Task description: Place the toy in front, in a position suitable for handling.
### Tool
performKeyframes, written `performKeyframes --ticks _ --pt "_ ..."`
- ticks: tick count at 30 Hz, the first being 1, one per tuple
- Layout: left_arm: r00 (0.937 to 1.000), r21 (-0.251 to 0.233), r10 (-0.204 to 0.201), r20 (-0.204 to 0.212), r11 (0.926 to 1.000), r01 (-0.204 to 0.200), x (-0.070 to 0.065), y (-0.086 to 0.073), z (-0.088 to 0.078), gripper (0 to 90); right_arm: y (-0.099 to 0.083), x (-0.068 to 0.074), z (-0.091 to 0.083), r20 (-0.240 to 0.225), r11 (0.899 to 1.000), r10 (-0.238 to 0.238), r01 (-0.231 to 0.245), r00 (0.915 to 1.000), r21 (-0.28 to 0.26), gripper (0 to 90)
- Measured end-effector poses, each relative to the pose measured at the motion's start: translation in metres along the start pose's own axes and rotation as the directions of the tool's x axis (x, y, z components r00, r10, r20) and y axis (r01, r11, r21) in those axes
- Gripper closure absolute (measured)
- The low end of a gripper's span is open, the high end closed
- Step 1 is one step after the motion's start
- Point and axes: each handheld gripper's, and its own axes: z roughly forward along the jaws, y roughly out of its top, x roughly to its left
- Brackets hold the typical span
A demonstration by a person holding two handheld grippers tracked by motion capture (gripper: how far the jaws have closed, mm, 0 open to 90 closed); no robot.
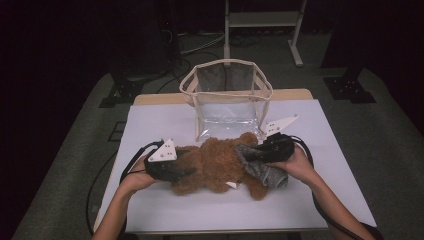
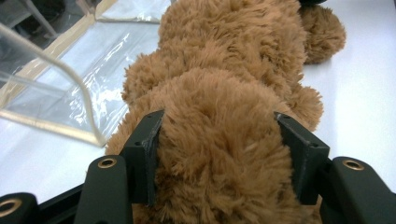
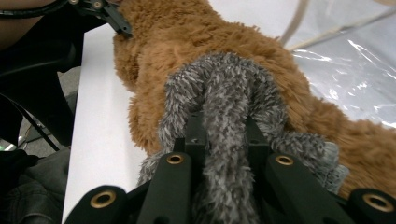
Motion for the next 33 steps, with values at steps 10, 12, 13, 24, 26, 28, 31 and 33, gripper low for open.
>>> performKeyframes --ticks 10,12,13,24,26,28,31,33 --pt "0.9999 0.011 0.001 0.017 0.9999 -0.001 0.007 -0.001 -0.006 37.0 0.002 0.009 0.010 -0.028 1.000 -0.022 0.022 0.9994 -0.004 77.1" --pt "0.9997 0.007 0.012 0.020 0.9999 -0.012 0.005 0.002 -0.006 35.1 0.001 0.005 0.004 -0.017 1.000 -0.015 0.014 0.9997 -0.012 77.1" --pt "0.9997 0.007 0.014 0.020 0.9999 -0.014 0.005 0.003 -0.005 33.7 0.000 0.002 -0.001 -0.007 1.000 -0.005 0.005 1.0000 -0.022 77.1" --pt "0.9983 0.010 0.048 0.034 0.9988 -0.048 0.003 0.002 -0.006 31.4 -0.008 -0.019 -0.004 0.040 0.997 0.062 -0.060 0.9973 -0.043 77.3" --pt "0.9983 0.015 0.053 0.025 0.9985 -0.053 0.005 0.000 -0.006 32.3 -0.006 -0.016 -0.001 0.025 0.998 0.056 -0.054 0.9981 -0.040 77.4" --pt "0.9988 0.016 0.047 0.017 0.9988 -0.047 0.008 -0.002 -0.007 33.1 -0.005 -0.011 0.001 0.005 0.999 0.040 -0.040 0.9992 -0.034 77.5" --pt "0.9990 0.024 0.044 0.007 0.9987 -0.045 0.010 -0.004 -0.008 34.4 0.000 -0.001 0.005 -0.017 1.000 0.013 -0.013 0.9998 -0.022 77.5" --pt "0.9994 0.029 0.034 -0.008 0.9990 -0.033 0.013 -0.007 -0.009 34.6 0.004 0.005 0.007 -0.030 1.000 0.000 0.000 0.9996 -0.017 77.5"
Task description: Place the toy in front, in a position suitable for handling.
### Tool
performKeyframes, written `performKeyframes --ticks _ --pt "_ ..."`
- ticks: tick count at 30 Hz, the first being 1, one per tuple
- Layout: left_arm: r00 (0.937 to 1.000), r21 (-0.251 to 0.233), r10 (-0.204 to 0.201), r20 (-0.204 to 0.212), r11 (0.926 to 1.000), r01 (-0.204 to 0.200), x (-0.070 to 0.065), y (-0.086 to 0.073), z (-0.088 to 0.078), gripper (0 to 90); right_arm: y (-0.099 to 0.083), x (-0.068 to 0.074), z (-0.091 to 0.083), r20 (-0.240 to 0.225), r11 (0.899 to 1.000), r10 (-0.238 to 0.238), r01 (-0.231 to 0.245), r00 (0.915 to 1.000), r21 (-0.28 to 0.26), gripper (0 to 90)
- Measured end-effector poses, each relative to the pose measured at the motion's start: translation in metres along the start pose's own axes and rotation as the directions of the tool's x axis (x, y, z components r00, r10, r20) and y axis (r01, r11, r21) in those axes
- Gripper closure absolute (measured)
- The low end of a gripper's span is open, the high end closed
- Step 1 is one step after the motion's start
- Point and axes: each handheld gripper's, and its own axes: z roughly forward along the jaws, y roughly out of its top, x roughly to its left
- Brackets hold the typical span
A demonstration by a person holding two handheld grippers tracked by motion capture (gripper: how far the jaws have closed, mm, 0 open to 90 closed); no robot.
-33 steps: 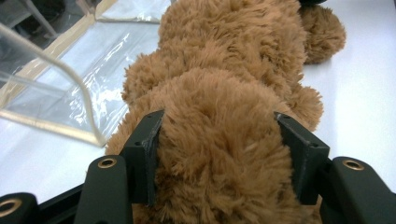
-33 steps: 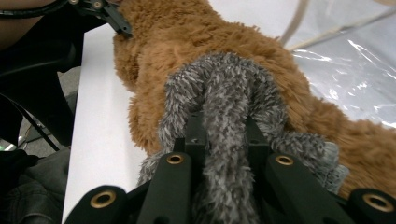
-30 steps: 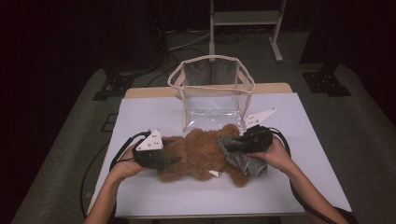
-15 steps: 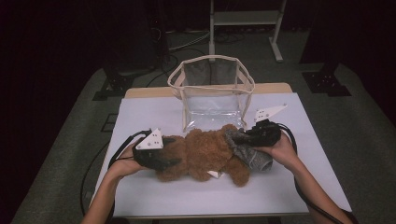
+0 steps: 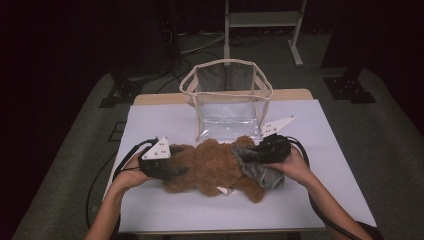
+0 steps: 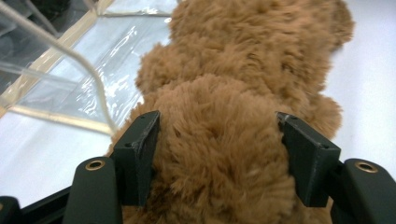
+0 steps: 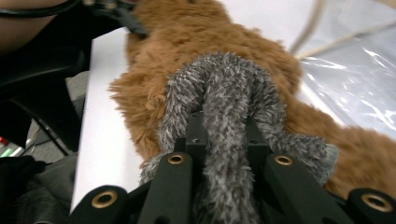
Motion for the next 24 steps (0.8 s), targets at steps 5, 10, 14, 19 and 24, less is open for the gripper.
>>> performKeyframes --ticks 5,10,14,19,24 --pt "0.9998 -0.002 -0.021 0.002 0.9998 0.021 0.003 -0.004 -0.003 34.5 0.006 0.009 0.007 -0.008 1.000 -0.026 0.026 0.9996 0.000 77.4" --pt "0.9991 0.009 0.042 -0.001 0.9991 -0.042 -0.004 0.011 -0.004 32.0 -0.003 -0.004 -0.003 0.018 1.000 0.019 -0.019 0.9996 -0.024 77.0" --pt "0.9959 -0.019 0.085 0.029 0.9962 -0.085 -0.012 0.031 0.000 29.5 -0.011 -0.008 -0.015 0.041 0.999 0.038 -0.036 0.9984 -0.037 76.8" --pt "0.9867 -0.055 0.140 0.084 0.9893 -0.135 -0.024 0.057 0.016 27.2 -0.018 -0.008 -0.028 0.057 0.998 0.046 -0.043 0.9973 -0.056 76.5" --pt "0.9772 -0.053 0.173 0.124 0.9845 -0.167 -0.033 0.075 0.042 23.5 -0.023 -0.005 -0.041 0.063 0.996 0.046 -0.041 0.9969 -0.079 76.4"
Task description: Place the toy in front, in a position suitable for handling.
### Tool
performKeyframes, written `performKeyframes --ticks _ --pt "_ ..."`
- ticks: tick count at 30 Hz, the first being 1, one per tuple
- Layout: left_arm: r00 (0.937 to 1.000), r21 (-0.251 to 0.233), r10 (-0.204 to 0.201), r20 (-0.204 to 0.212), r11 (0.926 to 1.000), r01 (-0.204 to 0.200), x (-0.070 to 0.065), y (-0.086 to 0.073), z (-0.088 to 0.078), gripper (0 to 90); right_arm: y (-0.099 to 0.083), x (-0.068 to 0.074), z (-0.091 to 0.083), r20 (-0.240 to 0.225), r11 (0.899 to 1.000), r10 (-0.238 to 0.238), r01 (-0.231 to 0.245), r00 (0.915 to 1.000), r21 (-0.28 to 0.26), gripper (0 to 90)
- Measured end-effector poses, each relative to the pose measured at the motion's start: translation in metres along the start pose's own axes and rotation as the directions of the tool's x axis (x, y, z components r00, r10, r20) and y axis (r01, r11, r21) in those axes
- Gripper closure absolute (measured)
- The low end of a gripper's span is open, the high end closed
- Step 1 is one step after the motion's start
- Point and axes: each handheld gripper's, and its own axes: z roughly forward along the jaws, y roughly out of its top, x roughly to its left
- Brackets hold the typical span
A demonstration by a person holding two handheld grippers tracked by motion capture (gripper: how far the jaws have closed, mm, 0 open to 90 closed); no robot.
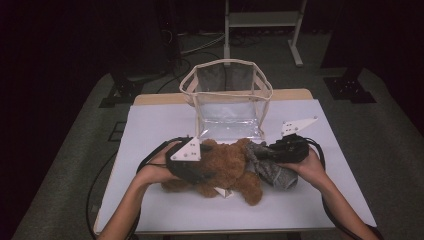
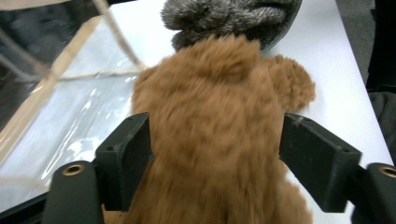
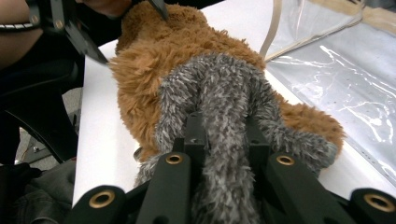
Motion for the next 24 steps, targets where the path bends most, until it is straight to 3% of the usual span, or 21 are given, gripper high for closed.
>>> performKeyframes --ticks 3,4,8,13,17,21,23,24 --pt "0.9997 0.016 0.014 0.020 0.9998 -0.015 0.000 0.008 0.016 19.8 -0.003 0.000 -0.007 0.004 1.000 0.005 -0.005 1.0000 -0.007 76.3" --pt "0.9992 0.045 0.029 0.028 0.9985 -0.030 0.002 0.012 0.027 19.4 -0.005 0.000 -0.009 0.003 1.000 0.007 -0.007 1.0000 -0.005 76.3" --pt "0.9991 0.080 0.035 0.023 0.9961 -0.037 0.003 0.015 0.035 15.0 -0.011 -0.002 -0.013 0.002 1.000 0.013 -0.013 0.9999 -0.010 76.2" --pt "0.9985 0.157 0.054 0.001 0.9862 -0.054 0.006 0.019 0.049 10.6 -0.015 -0.004 -0.013 -0.007 1.000 0.021 -0.021 0.9998 -0.011 76.1" --pt "0.9986 0.179 0.052 -0.014 0.9827 -0.048 0.008 0.020 0.056 8.6 -0.017 -0.004 -0.009 -0.016 1.000 0.019 -0.019 0.9997 -0.004 75.9" --pt "0.9978 0.224 0.065 -0.016 0.9728 -0.060 0.007 0.022 0.062 9.1 -0.019 -0.006 -0.006 -0.022 1.000 0.028 -0.028 0.9994 0.002 75.9" --pt "0.9973 0.237 0.071 -0.018 0.9694 -0.065 0.006 0.023 0.064 20.5 -0.022 -0.008 -0.003 -0.029 0.999 0.036 -0.036 0.9989 0.004 75.8" --pt "0.9971 0.245 0.073 -0.021 0.9674 -0.066 0.005 0.024 0.064 20.5 -0.022 -0.008 -0.003 -0.029 0.999 0.036 -0.036 0.9989 0.004 75.8"
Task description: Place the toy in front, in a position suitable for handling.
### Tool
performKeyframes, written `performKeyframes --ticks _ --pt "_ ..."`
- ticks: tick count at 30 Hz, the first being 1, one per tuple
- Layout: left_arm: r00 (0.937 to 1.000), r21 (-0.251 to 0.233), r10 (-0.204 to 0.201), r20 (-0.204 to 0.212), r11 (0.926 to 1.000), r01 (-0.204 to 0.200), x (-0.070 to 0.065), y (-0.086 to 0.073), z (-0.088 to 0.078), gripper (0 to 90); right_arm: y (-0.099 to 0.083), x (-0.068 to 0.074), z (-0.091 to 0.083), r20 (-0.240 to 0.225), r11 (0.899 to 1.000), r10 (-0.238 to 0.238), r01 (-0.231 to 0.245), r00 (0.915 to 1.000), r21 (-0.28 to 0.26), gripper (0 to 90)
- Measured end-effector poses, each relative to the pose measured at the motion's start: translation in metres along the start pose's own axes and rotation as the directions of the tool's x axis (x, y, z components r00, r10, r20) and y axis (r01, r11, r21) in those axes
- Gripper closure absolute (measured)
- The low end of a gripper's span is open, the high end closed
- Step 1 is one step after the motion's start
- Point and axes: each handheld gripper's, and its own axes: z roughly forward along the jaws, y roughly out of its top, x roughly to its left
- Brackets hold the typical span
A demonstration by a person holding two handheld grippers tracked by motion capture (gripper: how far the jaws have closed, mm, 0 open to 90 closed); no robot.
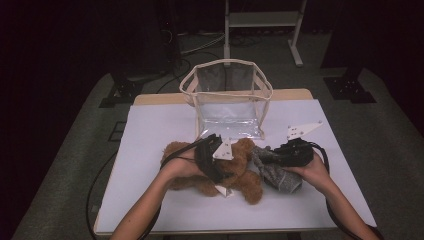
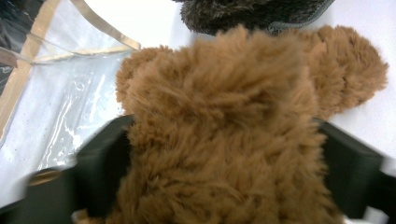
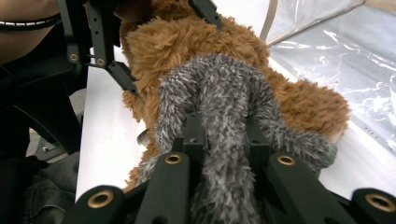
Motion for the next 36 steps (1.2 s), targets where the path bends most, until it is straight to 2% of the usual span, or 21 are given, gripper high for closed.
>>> performKeyframes --ticks 1,4,6,8,10,11,13,15,16,18,21,24,29,33,36 --pt "0.9999 0.011 0.014 -0.009 0.9998 -0.014 -0.004 0.002 -0.001 37.7 -0.002 -0.001 0.003 -0.005 1.000 0.005 -0.005 1.0000 0.007 75.8" --pt "0.9997 0.004 0.005 -0.023 1.0000 -0.005 -0.006 0.005 -0.004 49.8 -0.005 -0.002 0.009 -0.017 1.000 0.010 -0.010 0.9998 0.018 75.6" --pt "0.9997 -0.034 -0.006 -0.022 0.9994 0.005 -0.007 0.008 -0.007 52.2 -0.006 -0.002 0.011 -0.028 1.000 0.009 -0.009 0.9996 0.014 75.6" --pt "0.9997 -0.092 -0.022 -0.009 0.9955 0.021 -0.007 0.012 -0.011 52.4 -0.005 -0.001 0.011 -0.042 1.000 0.012 -0.011 0.9990 0.004 75.7" --pt "0.9996 -0.108 -0.027 -0.006 0.9938 0.026 -0.008 0.015 -0.013 52.4 -0.004 0.000 0.010 -0.050 1.000 0.006 -0.007 0.9987 -0.004 75.7" --pt "0.9997 -0.121 -0.019 -0.018 0.9925 0.016 -0.010 0.022 -0.015 52.4 -0.002 0.002 0.008 -0.053 1.000 0.003 -0.003 0.9986 -0.014 75.7" --pt "0.9998 -0.156 -0.015 -0.010 0.9877 0.014 -0.012 0.027 -0.018 52.5 0.002 0.006 -0.006 -0.050 0.999 -0.011 0.009 0.9987 -0.042 75.9" --pt "0.9993 -0.220 -0.036 0.007 0.9748 0.037 -0.013 0.034 -0.022 52.4 0.008 0.013 -0.019 -0.049 0.998 -0.029 0.027 0.9984 -0.055 76.0" --pt "0.9992 -0.237 -0.037 0.015 0.9707 0.039 -0.013 0.036 -0.023 52.4 0.012 0.017 -0.027 -0.040 0.997 -0.049 0.047 0.9980 -0.061 76.1" --pt "0.9980 -0.301 -0.049 0.040 0.9519 0.059 -0.015 0.043 -0.025 52.2 0.021 0.028 -0.042 -0.033 0.994 -0.088 0.085 0.9956 -0.075 76.1" --pt "0.9964 -0.340 -0.065 0.055 0.9371 0.080 -0.016 0.044 -0.023 51.6 0.031 0.039 -0.056 -0.010 0.989 -0.126 0.125 0.9919 -0.084 76.4" --pt "0.9952 -0.333 -0.080 0.056 0.9382 0.094 -0.017 0.036 -0.022 50.1 0.034 0.042 -0.047 -0.009 0.990 -0.131 0.130 0.9914 -0.054 77.0" --pt "0.9925 -0.304 -0.104 0.065 0.9454 0.119 -0.015 0.016 -0.025 44.3 0.036 0.037 -0.017 -0.048 0.993 -0.118 0.117 0.9918 -0.021 77.2" --pt "0.9918 -0.275 -0.113 0.060 0.9534 0.125 -0.011 0.009 -0.031 31.8 0.043 0.035 0.000 -0.058 0.993 -0.120 0.120 0.9910 -0.011 77.5" --pt "0.9917 -0.232 -0.109 0.069 0.9651 0.122 -0.010 0.009 -0.032 19.4 0.045 0.033 0.007 -0.072 0.994 -0.110 0.110 0.9913 -0.015 77.5"
